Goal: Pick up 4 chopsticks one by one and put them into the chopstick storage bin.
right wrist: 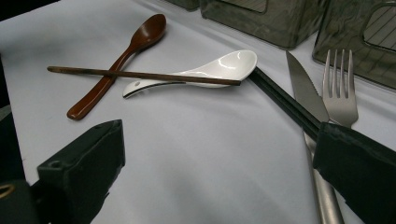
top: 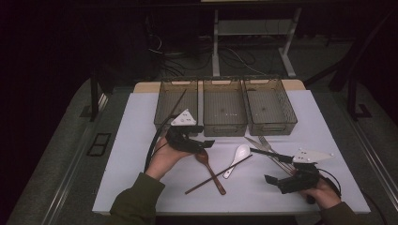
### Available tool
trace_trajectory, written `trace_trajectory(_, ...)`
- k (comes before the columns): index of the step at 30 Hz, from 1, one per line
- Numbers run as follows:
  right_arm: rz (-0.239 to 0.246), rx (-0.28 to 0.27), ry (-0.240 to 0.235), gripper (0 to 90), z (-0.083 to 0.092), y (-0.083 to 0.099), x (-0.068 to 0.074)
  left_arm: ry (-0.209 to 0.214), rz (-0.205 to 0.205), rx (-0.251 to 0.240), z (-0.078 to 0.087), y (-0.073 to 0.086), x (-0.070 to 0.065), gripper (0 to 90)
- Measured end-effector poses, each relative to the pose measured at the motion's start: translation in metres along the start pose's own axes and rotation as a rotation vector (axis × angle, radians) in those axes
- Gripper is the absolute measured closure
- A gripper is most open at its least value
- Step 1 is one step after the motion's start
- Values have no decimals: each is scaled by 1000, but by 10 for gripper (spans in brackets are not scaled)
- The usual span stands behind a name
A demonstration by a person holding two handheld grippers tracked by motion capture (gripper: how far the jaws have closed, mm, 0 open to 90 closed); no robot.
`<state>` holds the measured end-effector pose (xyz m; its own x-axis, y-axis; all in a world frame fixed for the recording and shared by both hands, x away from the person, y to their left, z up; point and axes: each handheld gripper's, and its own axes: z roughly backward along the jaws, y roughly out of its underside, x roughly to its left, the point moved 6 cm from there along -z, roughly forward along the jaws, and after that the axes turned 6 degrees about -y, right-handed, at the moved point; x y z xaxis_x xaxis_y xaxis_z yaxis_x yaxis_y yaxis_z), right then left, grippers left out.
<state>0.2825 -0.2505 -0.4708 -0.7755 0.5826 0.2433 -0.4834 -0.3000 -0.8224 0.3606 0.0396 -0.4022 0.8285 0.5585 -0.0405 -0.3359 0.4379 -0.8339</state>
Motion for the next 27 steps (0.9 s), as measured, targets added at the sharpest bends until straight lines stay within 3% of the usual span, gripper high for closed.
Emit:
trace_trajectory(9, 4, -4, -1, 20, 0, 0, 0, 33, 11, 20, -10, 17, -17, 291)
trace_trajectory(18, 6, 0, -1, 20, -1, 0, 0, 63, -11, 47, -14, 31, -33, 294)
trace_trajectory(27, 11, 2, 0, 20, -1, 0, 0, 88, -10, 75, -18, 47, -42, 370)
